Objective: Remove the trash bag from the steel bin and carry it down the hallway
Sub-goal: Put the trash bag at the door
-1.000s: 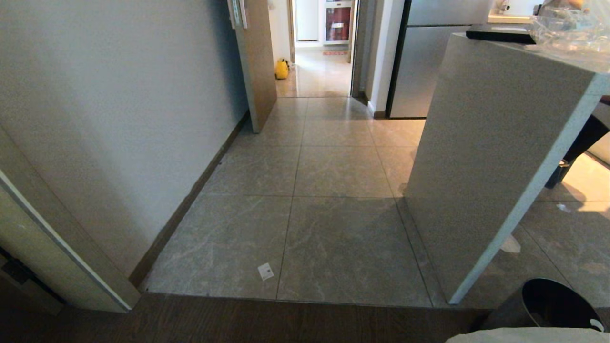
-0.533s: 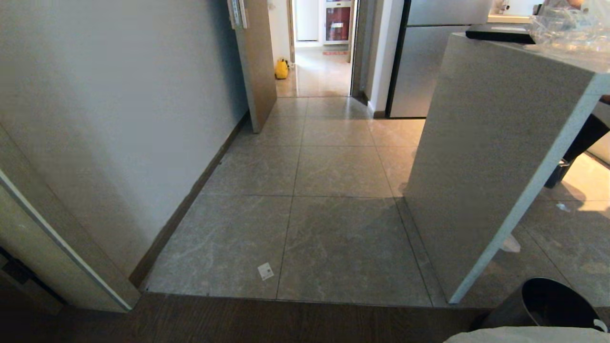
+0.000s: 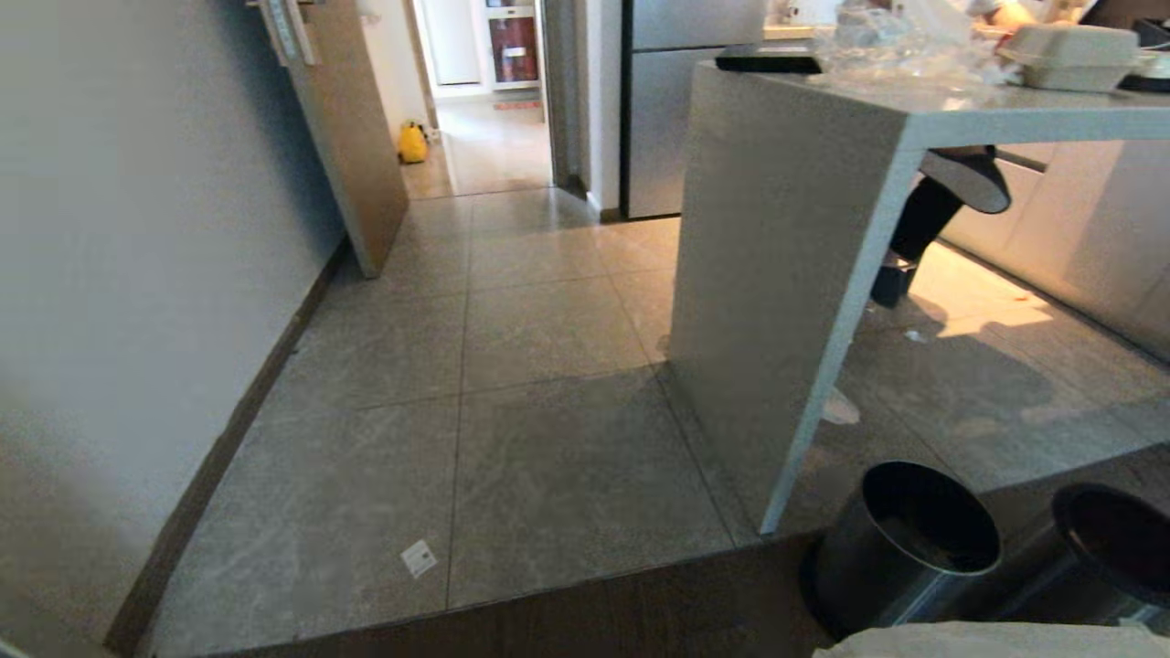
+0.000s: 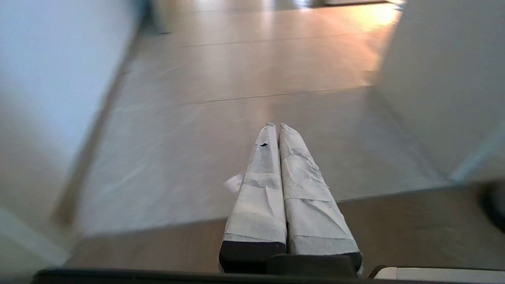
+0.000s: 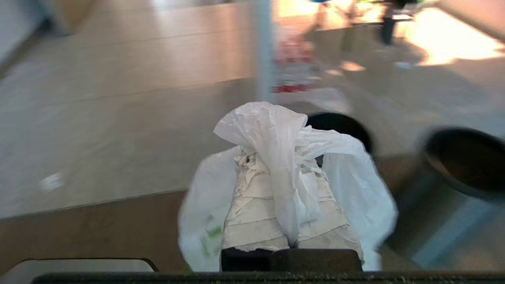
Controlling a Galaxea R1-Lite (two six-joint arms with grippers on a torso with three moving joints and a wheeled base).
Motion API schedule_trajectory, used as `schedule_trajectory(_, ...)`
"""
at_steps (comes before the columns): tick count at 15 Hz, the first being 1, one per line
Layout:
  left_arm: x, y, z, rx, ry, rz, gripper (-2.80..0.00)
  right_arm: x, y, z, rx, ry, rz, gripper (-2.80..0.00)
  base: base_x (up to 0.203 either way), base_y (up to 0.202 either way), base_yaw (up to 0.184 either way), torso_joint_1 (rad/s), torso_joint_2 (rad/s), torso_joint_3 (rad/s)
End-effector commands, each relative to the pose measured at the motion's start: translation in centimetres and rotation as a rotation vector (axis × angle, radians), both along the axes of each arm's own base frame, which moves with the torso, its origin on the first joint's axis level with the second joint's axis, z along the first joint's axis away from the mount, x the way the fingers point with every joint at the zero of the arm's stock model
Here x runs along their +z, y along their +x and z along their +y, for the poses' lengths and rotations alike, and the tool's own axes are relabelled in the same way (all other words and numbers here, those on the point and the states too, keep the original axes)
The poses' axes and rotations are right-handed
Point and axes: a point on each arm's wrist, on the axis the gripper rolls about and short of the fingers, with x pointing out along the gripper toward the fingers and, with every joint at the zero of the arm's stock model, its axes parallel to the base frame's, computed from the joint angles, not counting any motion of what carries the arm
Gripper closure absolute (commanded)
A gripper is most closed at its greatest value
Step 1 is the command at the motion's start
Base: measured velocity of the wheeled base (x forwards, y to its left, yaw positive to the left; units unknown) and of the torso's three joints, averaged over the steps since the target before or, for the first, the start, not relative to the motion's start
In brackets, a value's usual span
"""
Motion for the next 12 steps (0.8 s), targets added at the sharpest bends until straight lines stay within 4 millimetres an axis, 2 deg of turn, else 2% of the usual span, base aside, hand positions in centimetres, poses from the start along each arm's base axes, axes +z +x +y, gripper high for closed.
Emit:
schedule_trajectory(1, -0.01, 0.0, 0.0, 0.001, 0.0, 0.001, 0.0, 0.02, -0.01, 0.0, 0.0, 0.0, -0.001, 0.0, 0.007, 0.008, -0.172, -0.001, 0.0, 0.003)
schedule_trajectory(3, 0.0, 0.0, 0.0, 0.001, 0.0, 0.0, 0.0, -0.01, 0.0, 0.0, 0.0, 0.0, -0.001, 0.0, 0.002, 0.007, -0.101, 0.005, 0.01, 0.004)
schedule_trajectory(12, -0.01, 0.0, 0.0, 0.001, 0.0, 0.001, 0.0, 0.03, 0.0, 0.0, -0.003, 0.004, 0.0, 0.0, 0.0, 0.0, 0.0, 0.0, 0.0, 0.0)
